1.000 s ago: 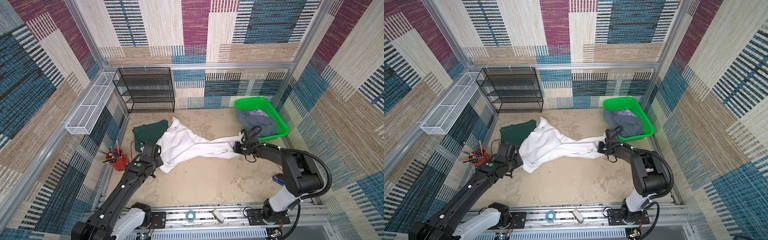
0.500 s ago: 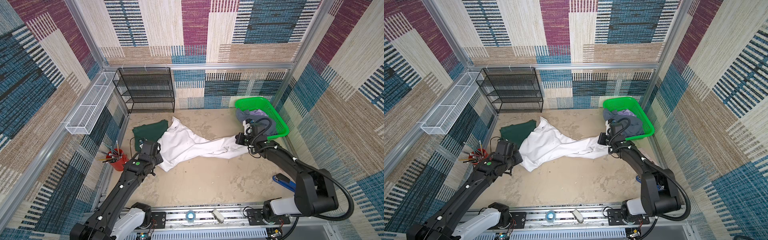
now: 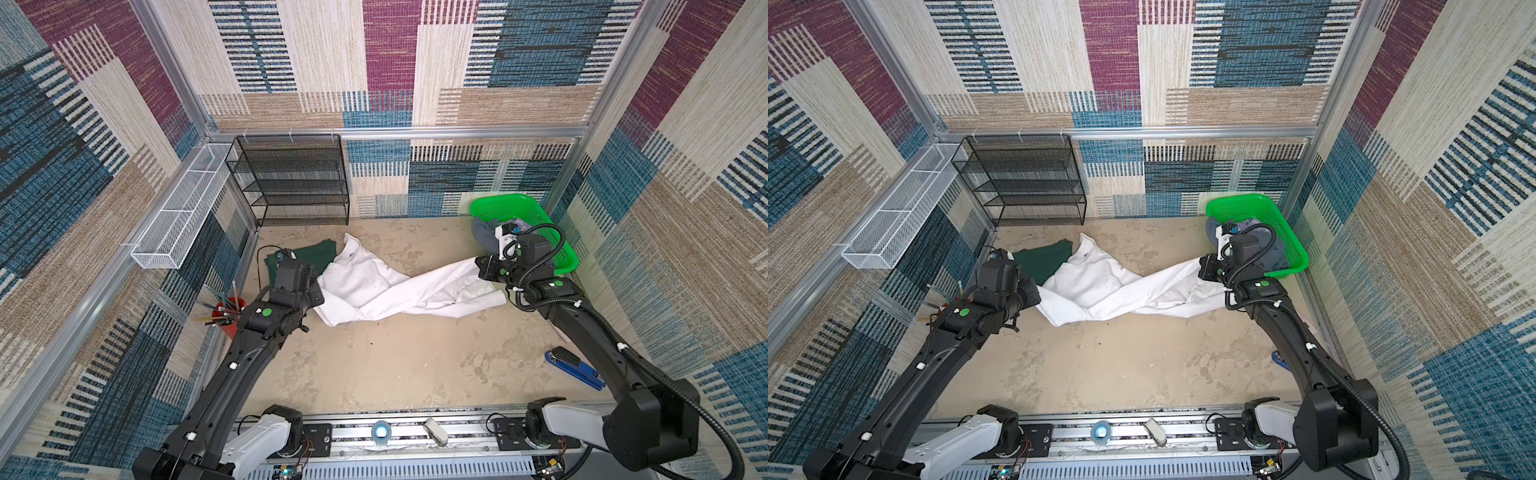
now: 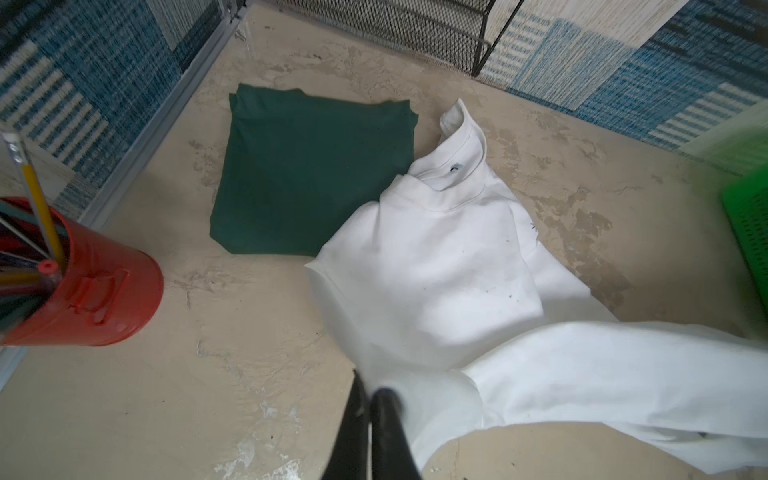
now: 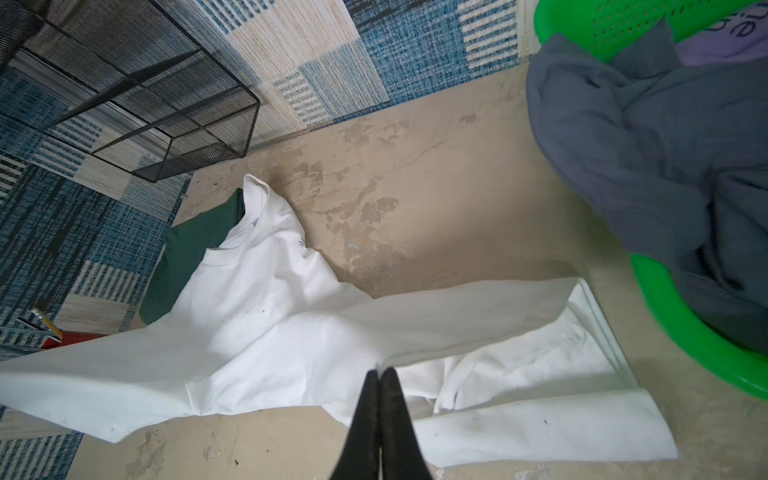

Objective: Fold and stack the t-shirts
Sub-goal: 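Lift the white shirt high with both grippers, stretching it between them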

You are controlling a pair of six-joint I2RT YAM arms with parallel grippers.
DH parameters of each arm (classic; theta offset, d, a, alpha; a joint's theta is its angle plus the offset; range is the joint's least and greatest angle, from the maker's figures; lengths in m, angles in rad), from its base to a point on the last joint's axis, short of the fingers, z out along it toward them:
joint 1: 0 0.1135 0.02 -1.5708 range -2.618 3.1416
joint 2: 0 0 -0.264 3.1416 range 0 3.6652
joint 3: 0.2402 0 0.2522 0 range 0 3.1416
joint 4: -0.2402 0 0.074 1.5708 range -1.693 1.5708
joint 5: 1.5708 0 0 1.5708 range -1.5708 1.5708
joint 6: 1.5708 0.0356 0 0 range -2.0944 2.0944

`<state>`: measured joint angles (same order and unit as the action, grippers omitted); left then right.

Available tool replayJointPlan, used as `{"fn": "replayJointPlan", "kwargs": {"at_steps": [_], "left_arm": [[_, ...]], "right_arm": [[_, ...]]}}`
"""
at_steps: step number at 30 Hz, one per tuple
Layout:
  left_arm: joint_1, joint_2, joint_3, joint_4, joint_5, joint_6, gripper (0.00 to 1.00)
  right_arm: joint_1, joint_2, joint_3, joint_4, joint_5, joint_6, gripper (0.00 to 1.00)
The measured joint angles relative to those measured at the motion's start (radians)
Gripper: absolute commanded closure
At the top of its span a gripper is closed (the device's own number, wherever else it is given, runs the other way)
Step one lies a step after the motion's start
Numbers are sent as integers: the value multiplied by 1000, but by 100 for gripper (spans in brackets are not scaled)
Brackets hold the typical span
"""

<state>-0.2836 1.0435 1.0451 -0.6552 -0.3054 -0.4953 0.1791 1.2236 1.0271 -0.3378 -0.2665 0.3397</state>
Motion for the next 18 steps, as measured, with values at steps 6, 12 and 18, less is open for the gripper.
{"fn": "replayJointPlan", "kwargs": {"at_steps": [6,12,18], "left_arm": [[1,64,260,-13,-36,87,100],[4,153,615,-41,-59,204,100],[4,195,907,-59,-54,296,100]], "right_arm": [[0,2,253,-12,-67,-8,100],[0,56,563,-47,-99,-26,100],[0,50,780,-72,-121,-26,100]]}}
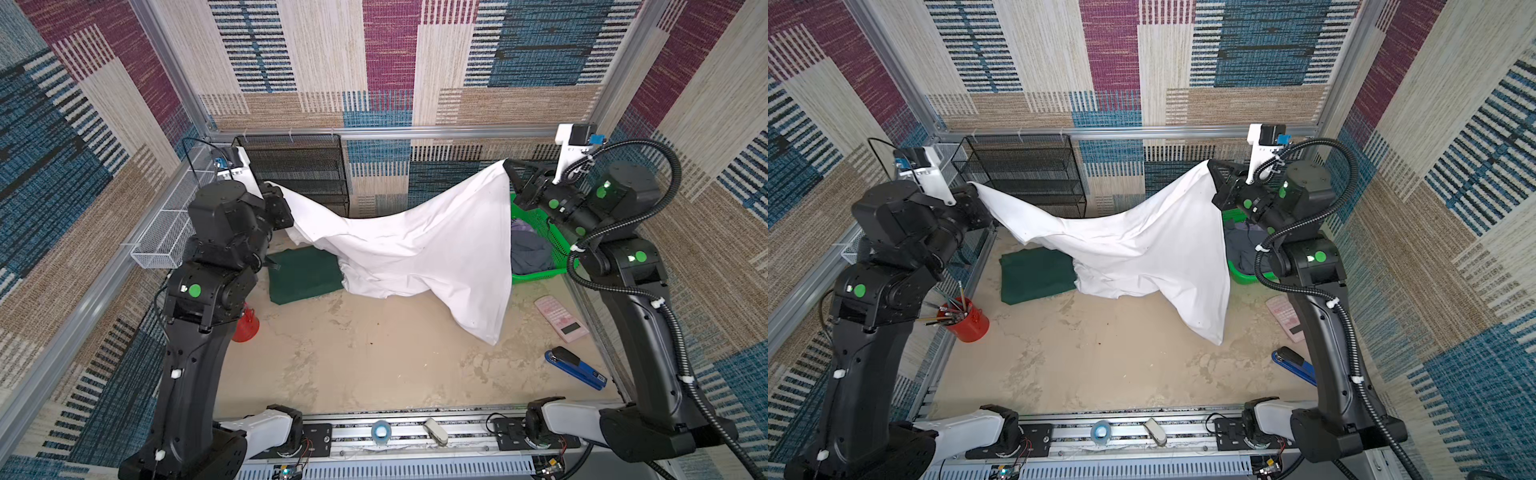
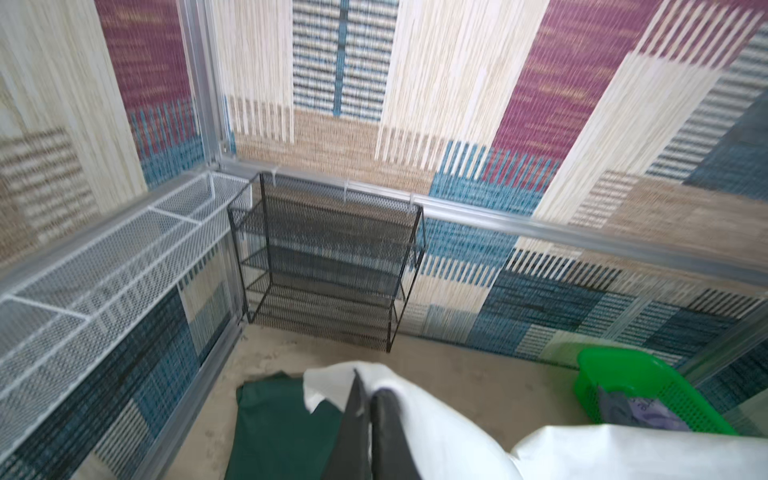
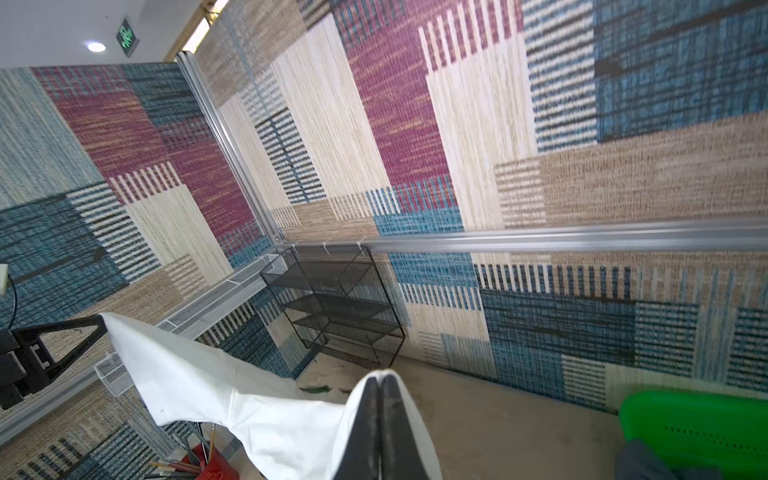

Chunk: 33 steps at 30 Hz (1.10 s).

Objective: Fold and stack the t-shirts
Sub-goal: 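Lift the white shirt high with both grippers, stretching it between them, then lower the stretched shirt flat onto the table with both grippers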

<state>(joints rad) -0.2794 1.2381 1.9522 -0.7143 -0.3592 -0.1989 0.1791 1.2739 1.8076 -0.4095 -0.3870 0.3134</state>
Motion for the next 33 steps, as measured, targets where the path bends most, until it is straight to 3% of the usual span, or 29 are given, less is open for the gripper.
{"fn": "replayJointPlan", "kwargs": {"at_steps": [6,14,25,33], "left_arm": [[0,19,219,-1,62,50,100],[0,43,495,43,107,106,100],[-6,-21,515,216,129,154,100],[-22,60,507,288,84,228,100]], "right_arm": [[0,-14,171,-40,-5,0,100],[0,79,484,-136,-14,0,100],[0,57,554,-148,10,11,100],[0,106,525,-144,118,-16,100]]}}
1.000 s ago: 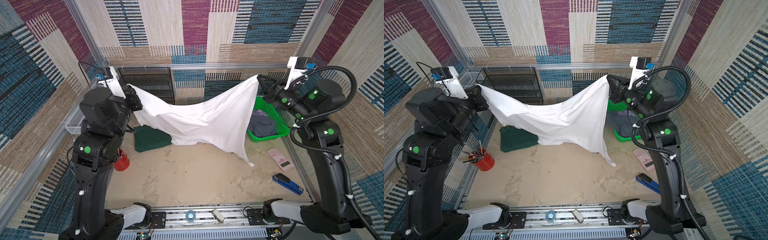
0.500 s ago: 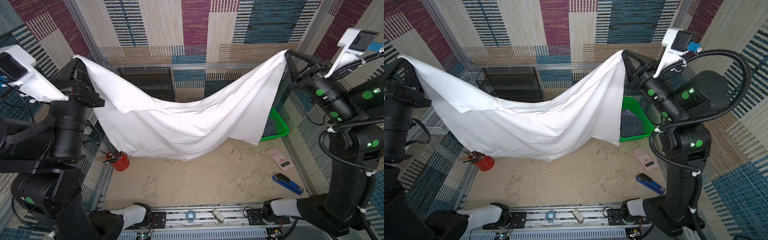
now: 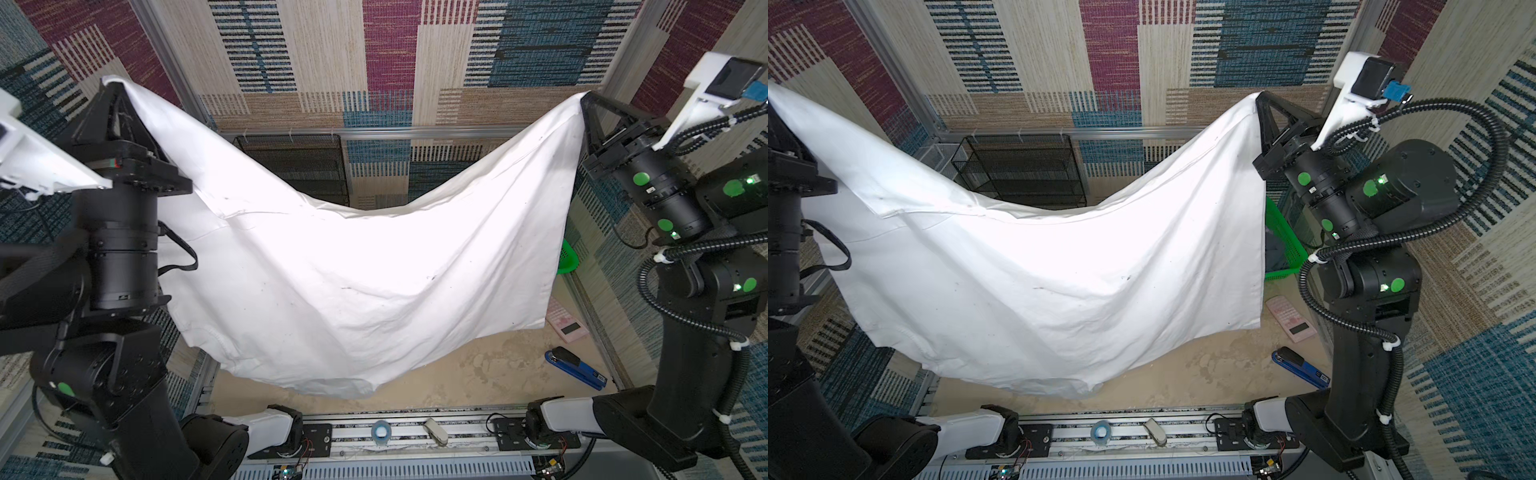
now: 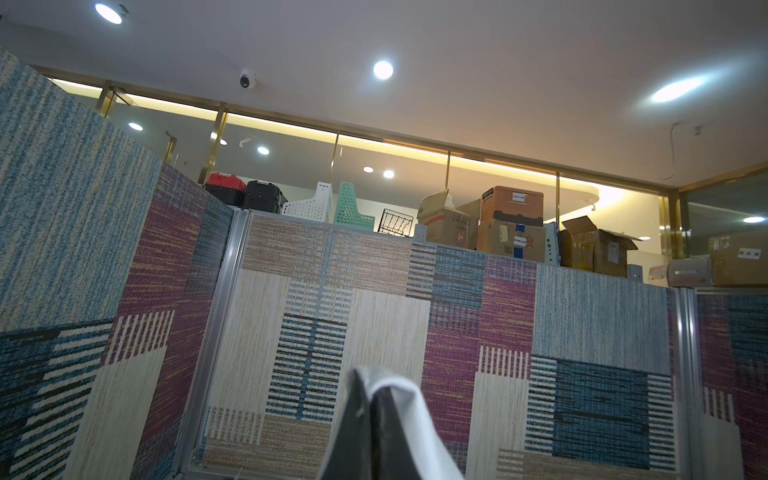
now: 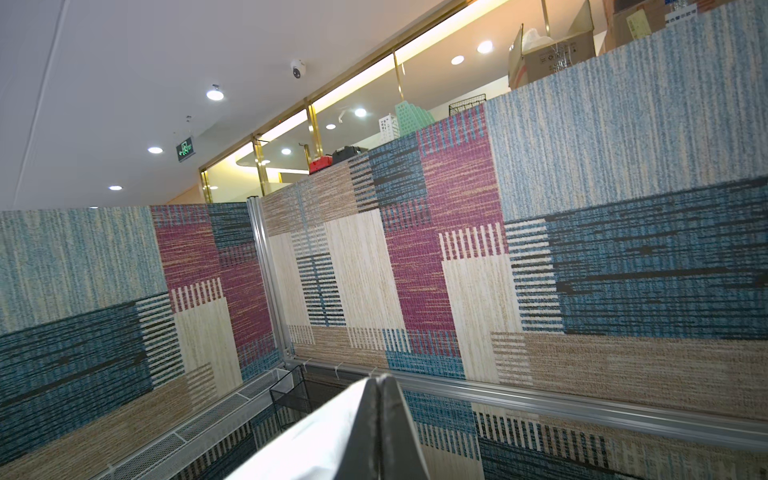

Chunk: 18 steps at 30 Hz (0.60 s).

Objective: Fold and stack the t-shirts
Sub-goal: 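Lower the stretched shirt flat onto the table with both grippers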

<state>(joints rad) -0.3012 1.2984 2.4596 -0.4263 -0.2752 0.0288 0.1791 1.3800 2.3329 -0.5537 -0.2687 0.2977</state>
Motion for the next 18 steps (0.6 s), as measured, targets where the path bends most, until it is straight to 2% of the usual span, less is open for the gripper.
{"fn": "replayJointPlan", "kwargs": {"at_steps": [3,6,11,15,18], "left_arm": [[0,31,-102,31,-44,16,100],[0,32,-311,79,-93,33,100],[1,-86,-850,196,-161,23,100],[1,-263,-1299,299,-196,-67,100],[0,-352,-1525,339,-220,-143,100]], "right_arm": [[0,-7,-145,37,34,-10,100],[0,-58,-426,104,54,-11,100],[0,-179,-909,258,71,-5,100],[0,-271,-1273,402,68,29,100],[0,-315,-1469,470,68,64,100]]}}
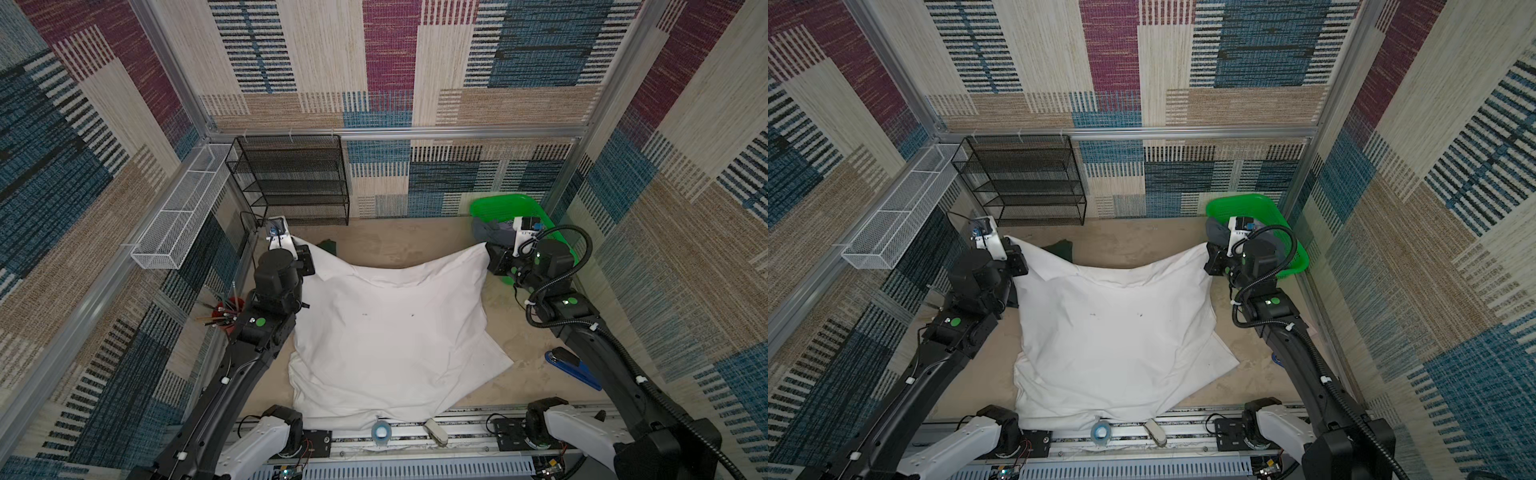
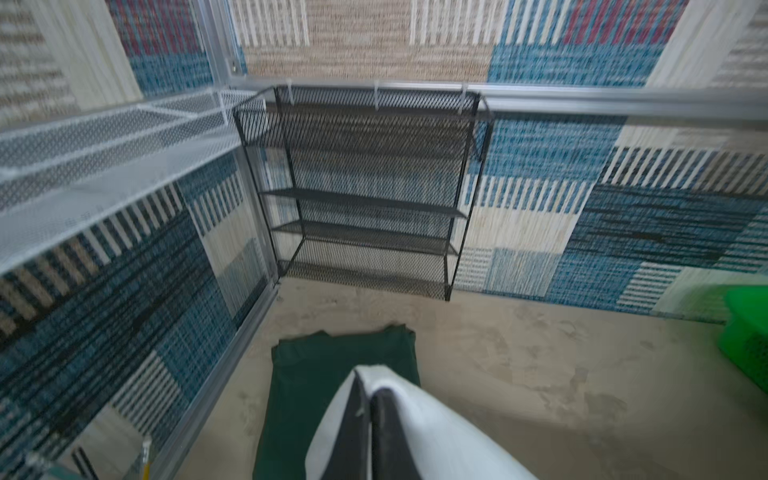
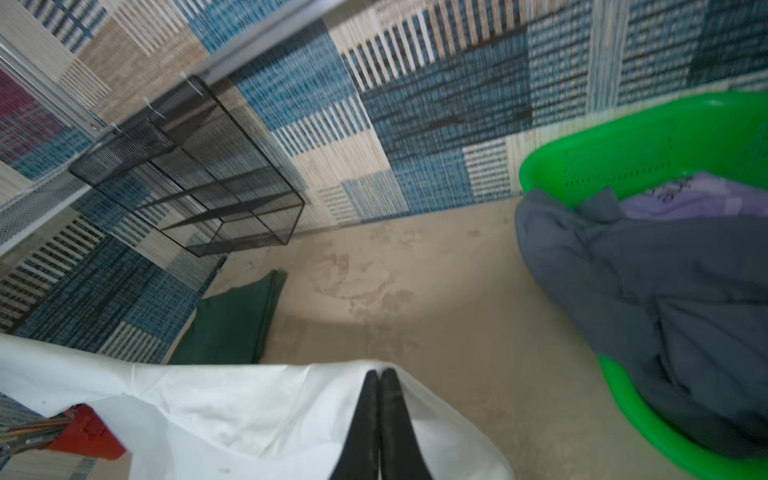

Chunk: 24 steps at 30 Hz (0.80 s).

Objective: Fold and stack the t-shirts
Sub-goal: 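Lower the stretched shirt flat onto the table with both grippers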

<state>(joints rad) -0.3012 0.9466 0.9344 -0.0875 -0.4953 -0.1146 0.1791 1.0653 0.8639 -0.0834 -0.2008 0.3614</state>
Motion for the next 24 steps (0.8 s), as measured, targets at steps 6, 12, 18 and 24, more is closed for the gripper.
{"fn": "replayJointPlan", "kwargs": {"at_steps": [6,12,18,24], "left_arm": [[0,109,-106,121,-54,-39,100],[36,469,68,224,-95,-40,100],[114,823,394,245,-182,-101,100],[177,1083,774,54,-146,-209,47]], "right_arm": [[0,147,-39,116,23,5,100],[-14,482,188,173,81,8,100],[-49,856,558,167,132,7,100],[-56,1148,971,43,142,-19,38]]}}
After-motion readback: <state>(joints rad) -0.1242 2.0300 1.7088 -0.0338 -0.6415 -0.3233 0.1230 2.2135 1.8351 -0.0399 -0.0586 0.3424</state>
